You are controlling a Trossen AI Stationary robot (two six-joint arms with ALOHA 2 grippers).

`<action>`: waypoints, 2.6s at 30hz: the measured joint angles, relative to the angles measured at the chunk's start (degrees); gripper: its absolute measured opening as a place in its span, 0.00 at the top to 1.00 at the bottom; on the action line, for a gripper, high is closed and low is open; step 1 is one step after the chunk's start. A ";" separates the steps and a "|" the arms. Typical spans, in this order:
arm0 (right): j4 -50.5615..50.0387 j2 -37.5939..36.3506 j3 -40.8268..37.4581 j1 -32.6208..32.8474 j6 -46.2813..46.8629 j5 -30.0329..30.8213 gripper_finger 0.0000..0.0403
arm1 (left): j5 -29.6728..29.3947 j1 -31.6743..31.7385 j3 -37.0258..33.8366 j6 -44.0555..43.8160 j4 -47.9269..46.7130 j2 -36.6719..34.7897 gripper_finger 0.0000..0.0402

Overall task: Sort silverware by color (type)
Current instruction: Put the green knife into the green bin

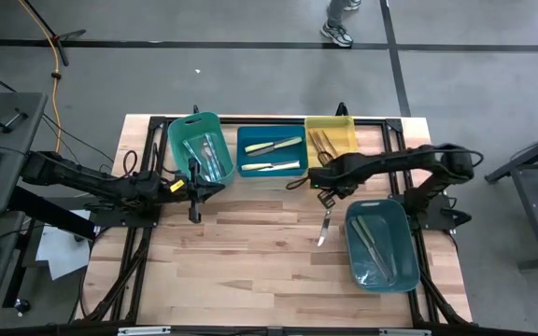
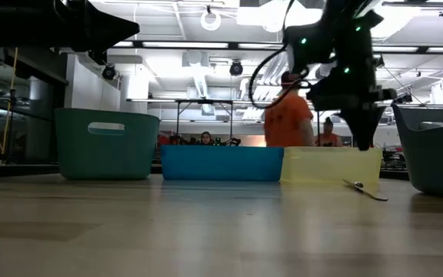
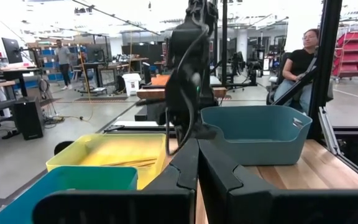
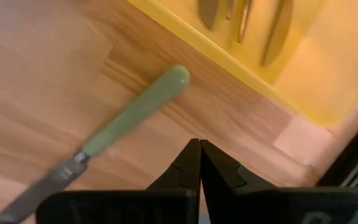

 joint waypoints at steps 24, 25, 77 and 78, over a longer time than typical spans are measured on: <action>5.69 10.83 0.38 -0.11 -1.22 -1.51 1.00 | 0.22 0.00 0.00 -1.84 0.00 0.00 1.00; 5.79 10.83 0.38 -0.11 -1.04 -1.45 1.00 | 0.37 0.00 0.00 -1.86 0.00 0.00 1.00; 20.03 22.63 21.13 17.77 -5.35 0.81 1.00 | 0.39 0.00 0.00 -3.39 -0.45 0.00 1.00; 16.42 22.48 22.81 18.07 -6.56 0.83 1.00 | 0.39 0.00 0.00 -3.39 -0.46 0.02 1.00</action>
